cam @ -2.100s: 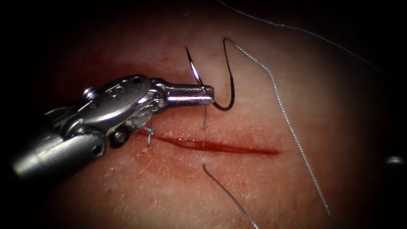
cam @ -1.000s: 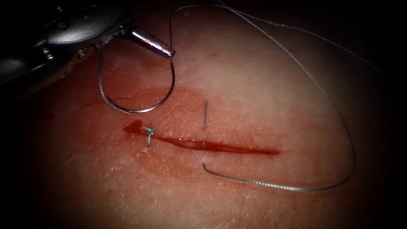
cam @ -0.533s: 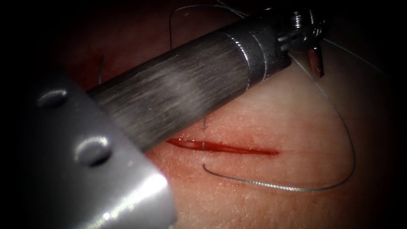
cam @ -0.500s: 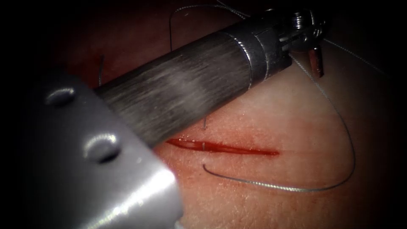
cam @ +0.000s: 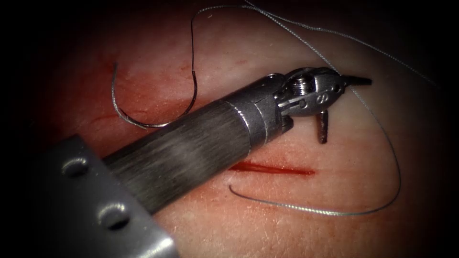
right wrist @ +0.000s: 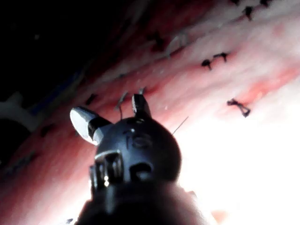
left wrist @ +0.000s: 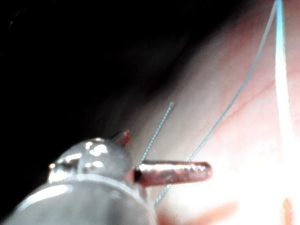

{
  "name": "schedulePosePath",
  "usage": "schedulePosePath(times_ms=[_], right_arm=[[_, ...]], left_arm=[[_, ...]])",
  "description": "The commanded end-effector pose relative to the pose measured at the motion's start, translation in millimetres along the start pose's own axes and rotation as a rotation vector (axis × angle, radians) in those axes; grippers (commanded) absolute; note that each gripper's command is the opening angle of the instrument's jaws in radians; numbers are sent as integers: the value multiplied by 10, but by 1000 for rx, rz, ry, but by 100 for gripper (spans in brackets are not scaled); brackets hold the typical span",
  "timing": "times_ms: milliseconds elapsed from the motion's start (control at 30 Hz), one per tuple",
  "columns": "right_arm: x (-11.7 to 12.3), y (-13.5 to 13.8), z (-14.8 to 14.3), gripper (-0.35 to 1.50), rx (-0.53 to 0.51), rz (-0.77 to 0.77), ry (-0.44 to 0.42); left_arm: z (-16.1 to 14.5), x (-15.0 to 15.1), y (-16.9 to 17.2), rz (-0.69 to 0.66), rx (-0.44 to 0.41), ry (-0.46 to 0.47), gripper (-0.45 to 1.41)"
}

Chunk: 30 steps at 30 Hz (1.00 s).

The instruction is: Wound Closure

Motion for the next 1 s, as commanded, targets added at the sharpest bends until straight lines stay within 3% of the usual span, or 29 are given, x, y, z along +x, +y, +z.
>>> schedulePosePath(times_ms=[33,267,333,567,667,733,767,867,1000], right_arm=[[7,-7,9,103,8,-1,7],[4,-9,9,106,18,4,0],[4,-10,8,101,35,6,-13],[3,-16,7,103,42,7,-21],[1,-18,8,103,46,7,-23],[-1,-19,8,103,48,7,-25],[-1,-19,8,103,48,7,-25],[-1,-19,8,101,49,7,-25],[-1,-20,8,101,48,7,-25]], left_arm=[[-2,-10,15,6,-21,5,104],[25,-14,53,8,-43,20,98],[33,-9,58,-104,-69,29,86],[51,16,54,-74,-52,40,83],[59,21,52,-56,-57,26,56],[58,20,51,-104,-71,-32,-37],[58,19,50,-123,-73,-45,-45],[53,15,52,-205,-114,-60,-45],[46,17,52,-211,-148,-47,-45]])
